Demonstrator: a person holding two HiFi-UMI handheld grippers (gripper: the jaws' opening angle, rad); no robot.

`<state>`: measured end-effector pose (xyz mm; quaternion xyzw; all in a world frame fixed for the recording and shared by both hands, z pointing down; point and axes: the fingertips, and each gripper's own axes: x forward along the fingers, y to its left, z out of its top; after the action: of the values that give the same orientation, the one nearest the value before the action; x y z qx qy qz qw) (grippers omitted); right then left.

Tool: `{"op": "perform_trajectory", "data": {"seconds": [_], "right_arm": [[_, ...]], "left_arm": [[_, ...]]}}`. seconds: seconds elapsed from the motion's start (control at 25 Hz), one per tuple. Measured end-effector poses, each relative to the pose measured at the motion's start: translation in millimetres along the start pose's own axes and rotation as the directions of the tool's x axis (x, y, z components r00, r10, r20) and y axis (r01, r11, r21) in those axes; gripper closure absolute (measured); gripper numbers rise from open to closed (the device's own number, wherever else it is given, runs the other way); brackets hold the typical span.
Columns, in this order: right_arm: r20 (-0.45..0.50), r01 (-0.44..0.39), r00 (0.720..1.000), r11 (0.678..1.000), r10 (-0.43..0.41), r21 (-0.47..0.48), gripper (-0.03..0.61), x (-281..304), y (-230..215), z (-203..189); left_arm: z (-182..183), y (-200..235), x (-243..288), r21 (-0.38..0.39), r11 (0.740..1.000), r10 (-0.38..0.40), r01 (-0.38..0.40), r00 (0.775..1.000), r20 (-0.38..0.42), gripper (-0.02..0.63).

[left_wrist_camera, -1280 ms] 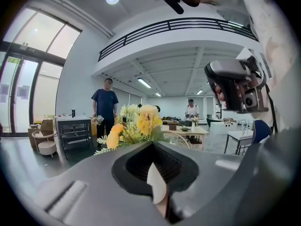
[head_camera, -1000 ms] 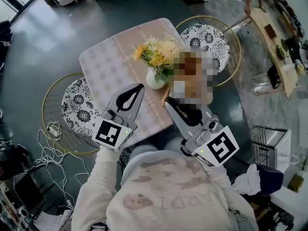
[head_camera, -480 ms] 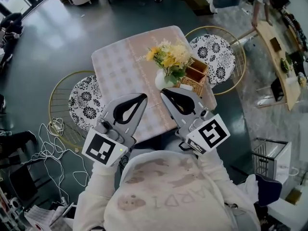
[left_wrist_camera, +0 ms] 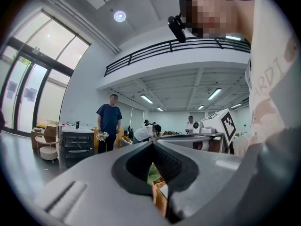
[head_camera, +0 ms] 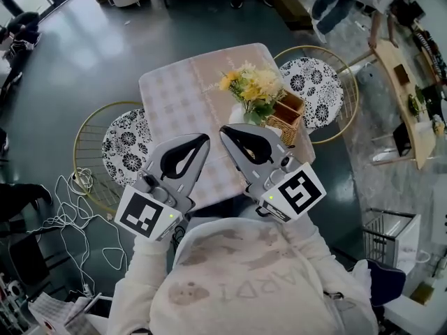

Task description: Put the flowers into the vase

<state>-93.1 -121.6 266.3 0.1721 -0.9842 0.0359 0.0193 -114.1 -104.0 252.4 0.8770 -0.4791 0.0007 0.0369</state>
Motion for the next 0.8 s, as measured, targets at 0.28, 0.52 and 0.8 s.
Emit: {"op": "perform_trajectory", "data": {"seconds": [0.28,0.52,0.8], "right_arm": [[0.0,-0.014,1.0,1.0,0.014,0.0,0.552,5.6,7.9,0.7],[0.0,-0.016,1.0,1.0,0.016,-0.009,0.552,4.4,6.9,3.0],[-0.007,-0.027,1.0,1.0,0.027,-0.012,0.552,2.8,3.1,4.8]], "left_arm": [[1.1,4.3,-1.2,-0.016,1.0,0.018,-0.017,1.0,0.021,0.612],[3.8,4.8,1.2,-0.011,1.0,0.03,-0.03,0.999,0.038,0.612],[8.3,4.8,8.2,-0.013,0.999,0.031,-0.03,0.998,0.048,0.613]]}}
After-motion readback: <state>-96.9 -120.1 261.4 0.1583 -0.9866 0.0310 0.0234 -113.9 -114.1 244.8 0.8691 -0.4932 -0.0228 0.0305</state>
